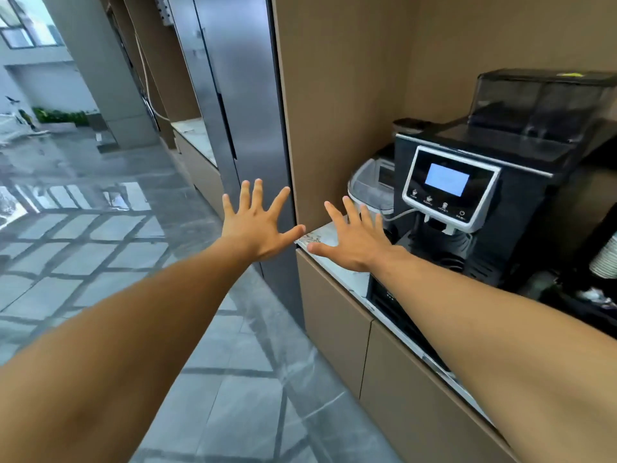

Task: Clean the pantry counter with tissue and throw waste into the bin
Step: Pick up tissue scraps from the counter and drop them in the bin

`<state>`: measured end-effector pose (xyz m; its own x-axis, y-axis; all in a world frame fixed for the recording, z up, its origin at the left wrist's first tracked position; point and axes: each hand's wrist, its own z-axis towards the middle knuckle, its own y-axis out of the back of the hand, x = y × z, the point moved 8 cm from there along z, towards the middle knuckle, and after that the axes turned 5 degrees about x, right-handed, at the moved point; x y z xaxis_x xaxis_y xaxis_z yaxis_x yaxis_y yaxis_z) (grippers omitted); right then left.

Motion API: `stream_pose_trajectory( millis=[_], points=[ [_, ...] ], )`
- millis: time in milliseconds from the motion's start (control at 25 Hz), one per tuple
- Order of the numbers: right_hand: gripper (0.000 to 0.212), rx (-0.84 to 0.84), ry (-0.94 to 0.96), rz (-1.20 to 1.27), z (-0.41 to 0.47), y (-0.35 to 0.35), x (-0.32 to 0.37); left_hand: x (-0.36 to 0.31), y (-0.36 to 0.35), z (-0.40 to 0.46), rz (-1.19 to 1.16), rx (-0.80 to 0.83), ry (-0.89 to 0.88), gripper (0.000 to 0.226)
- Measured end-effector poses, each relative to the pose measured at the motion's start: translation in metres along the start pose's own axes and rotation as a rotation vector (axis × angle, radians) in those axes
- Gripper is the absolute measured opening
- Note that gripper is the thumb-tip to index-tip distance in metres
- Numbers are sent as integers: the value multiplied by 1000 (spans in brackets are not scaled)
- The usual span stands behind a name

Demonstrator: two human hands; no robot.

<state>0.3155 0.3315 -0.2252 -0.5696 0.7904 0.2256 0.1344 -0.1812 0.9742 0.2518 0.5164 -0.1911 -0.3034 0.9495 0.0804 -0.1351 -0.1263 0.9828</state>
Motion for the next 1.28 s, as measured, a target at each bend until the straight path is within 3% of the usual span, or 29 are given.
stream_pose_trajectory(
  millis=[520, 960, 1280],
  points=[
    [96, 279, -87, 179, 129, -137, -40, 27, -184, 112, -66, 306, 59, 100],
    [81, 340, -467, 320, 208, -233, -90, -30, -310, 247, -132, 483, -328, 95],
    [65, 314, -777, 223, 219, -259, -134, -91, -360, 293, -158, 584, -684, 84]
  ],
)
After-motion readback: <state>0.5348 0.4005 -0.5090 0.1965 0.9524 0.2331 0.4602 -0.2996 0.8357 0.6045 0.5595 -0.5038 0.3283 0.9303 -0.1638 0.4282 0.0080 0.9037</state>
